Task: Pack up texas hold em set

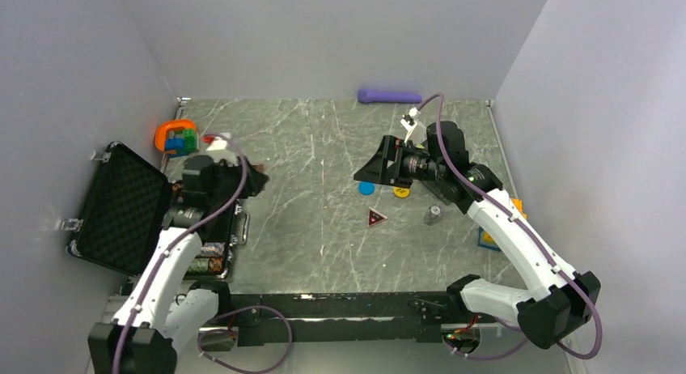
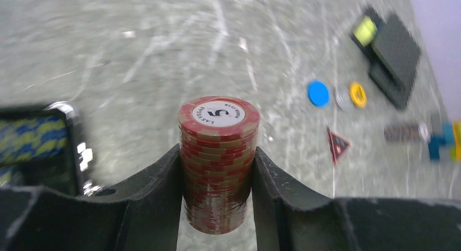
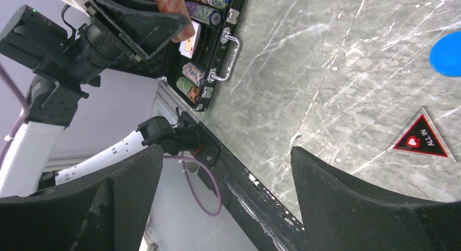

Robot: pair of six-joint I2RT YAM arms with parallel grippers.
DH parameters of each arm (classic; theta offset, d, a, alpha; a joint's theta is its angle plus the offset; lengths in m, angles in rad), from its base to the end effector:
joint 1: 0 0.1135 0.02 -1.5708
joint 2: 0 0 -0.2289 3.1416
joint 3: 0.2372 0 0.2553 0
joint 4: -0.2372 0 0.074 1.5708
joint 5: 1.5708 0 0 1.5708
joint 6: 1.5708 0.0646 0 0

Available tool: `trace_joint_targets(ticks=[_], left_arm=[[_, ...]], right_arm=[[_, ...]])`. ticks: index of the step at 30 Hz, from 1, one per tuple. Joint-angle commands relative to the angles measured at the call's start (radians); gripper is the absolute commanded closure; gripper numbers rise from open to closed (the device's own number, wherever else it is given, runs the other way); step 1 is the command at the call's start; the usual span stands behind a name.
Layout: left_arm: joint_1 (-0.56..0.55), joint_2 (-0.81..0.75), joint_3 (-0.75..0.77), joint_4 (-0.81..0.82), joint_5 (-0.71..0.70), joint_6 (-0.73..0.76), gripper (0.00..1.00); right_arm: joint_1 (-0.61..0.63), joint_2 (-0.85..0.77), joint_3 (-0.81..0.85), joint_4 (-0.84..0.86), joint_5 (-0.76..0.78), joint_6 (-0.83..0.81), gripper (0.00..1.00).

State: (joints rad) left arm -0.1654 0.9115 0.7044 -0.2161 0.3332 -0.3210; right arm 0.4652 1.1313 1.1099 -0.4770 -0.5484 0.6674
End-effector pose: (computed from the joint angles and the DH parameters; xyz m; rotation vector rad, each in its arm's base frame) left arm 0.2511 -0.0633 0.2467 0.0618 2.0262 -0.6426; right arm 0.2400 0.1581 0.3136 -0.1443 2.2335 1.2279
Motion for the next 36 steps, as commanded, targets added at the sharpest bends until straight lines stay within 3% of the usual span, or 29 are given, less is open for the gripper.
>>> trace_joint_targets(ticks=[1,8,14,20,25,36], left_arm=[[0.189,-0.080,-0.042,0.066,-0.065,-0.177,1.00],[0.581,-0.100,-0.138,-0.045,-0.081,-0.369,1.00],[0.778,-0.149,-0.194,-0.175,-0.200,-0.492,1.00],[0.987,-0.175,-0.231,-0.240,-0.204,-0.500,1.00],[1.049,-0.149,-0.266,-0.245,-0.194,-0.498,1.00],[1.072,-0.151,-0.291,-0.213,-0.265,-0.480,1.00]], right_arm=[[-0.002,-0.007,0.011,0.030,0.010,0.031,0.09],[-0.002,-0.010,0.008,0.039,0.004,0.050,0.09],[-0.002,-0.021,0.011,0.032,0.004,0.055,0.09],[-0.001,-0.033,0.011,0.013,0.015,0.049,0.09],[-0.003,-0.037,0.002,0.017,0.014,0.052,0.09],[-0.002,-0.030,-0.011,0.020,0.015,0.044,0.09]])
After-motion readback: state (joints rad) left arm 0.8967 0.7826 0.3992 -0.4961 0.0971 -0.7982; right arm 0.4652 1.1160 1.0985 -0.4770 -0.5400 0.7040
